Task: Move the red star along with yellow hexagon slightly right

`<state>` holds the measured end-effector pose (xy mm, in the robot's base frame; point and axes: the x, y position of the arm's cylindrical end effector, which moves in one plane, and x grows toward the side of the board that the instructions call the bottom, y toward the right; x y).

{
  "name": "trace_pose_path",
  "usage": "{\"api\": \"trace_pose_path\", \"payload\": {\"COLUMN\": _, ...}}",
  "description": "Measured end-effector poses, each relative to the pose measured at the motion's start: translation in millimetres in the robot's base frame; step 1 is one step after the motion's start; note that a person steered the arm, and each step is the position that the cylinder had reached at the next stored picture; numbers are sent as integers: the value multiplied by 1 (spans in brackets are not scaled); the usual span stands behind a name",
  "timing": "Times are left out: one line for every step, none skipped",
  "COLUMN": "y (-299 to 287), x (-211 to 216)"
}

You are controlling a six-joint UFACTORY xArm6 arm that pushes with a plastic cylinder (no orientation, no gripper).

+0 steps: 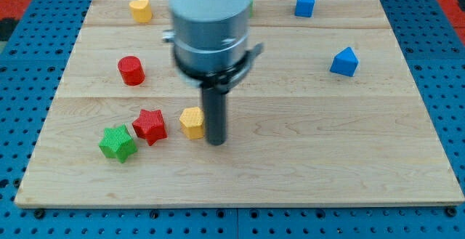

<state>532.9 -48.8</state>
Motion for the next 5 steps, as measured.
{"api": "trace_pose_path", "payload": {"y": -44, "x": 13}}
{"api": "trace_pose_path", "payload": {"y": -98, "x": 13}}
{"api": "trace_pose_path", "payload": {"y": -135, "x": 11}}
{"api": "trace_pose_path", "payload": {"y": -117, "x": -18}}
{"api": "trace_pose_path", "payload": {"y": -95, "x": -35}}
